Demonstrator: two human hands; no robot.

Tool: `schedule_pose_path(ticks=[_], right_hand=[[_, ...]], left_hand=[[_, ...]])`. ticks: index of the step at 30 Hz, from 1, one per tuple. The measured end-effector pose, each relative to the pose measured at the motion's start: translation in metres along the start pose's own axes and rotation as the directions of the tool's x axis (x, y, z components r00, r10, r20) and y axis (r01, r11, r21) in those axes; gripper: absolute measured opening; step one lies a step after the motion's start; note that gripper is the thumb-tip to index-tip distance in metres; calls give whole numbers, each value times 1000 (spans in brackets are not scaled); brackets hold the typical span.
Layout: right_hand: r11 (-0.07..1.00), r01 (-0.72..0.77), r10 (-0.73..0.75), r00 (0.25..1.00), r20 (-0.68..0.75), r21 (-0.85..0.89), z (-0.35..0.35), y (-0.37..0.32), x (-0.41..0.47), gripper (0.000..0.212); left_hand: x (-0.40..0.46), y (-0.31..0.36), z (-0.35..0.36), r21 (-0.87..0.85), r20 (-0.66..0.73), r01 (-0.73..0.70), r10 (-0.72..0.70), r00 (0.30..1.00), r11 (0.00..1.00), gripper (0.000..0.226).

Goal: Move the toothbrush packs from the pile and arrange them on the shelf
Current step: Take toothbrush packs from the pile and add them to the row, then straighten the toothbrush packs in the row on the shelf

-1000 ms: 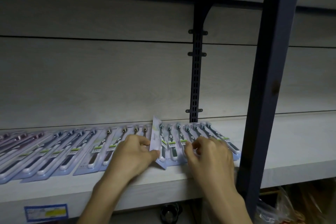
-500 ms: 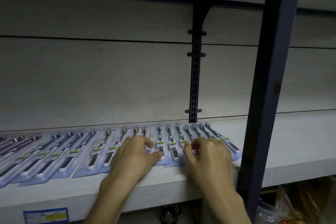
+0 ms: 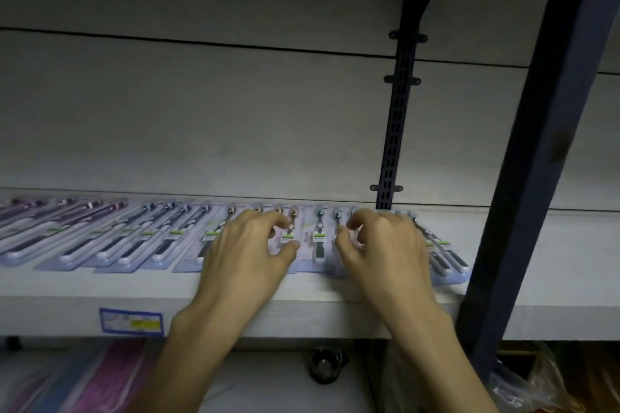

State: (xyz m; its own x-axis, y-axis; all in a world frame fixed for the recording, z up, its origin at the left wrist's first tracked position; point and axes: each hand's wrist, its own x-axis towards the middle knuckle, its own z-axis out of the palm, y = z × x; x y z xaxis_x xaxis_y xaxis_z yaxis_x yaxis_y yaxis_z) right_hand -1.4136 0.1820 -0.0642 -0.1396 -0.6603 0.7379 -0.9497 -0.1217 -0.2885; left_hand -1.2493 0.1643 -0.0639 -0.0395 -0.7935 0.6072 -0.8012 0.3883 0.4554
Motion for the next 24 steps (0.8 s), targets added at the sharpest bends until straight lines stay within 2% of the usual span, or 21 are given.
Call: schedule_pose_path(ticks=[6,14,24], right_hand=[[989,113,-116,993,26,96,6,-26,-3,21],[962,226,-234,972,35,153,5,-95,-19,23],[929,291,-297,955,-7,231,13,-254,-65,24]], left_hand=[[-24,-20,-28,65,-75,45,-40,996,997,26],[-48,-58,-91,155,-112,99,-82,990,983,29],[-97,-153,-215,323,-130,123,-84,988,938,36]])
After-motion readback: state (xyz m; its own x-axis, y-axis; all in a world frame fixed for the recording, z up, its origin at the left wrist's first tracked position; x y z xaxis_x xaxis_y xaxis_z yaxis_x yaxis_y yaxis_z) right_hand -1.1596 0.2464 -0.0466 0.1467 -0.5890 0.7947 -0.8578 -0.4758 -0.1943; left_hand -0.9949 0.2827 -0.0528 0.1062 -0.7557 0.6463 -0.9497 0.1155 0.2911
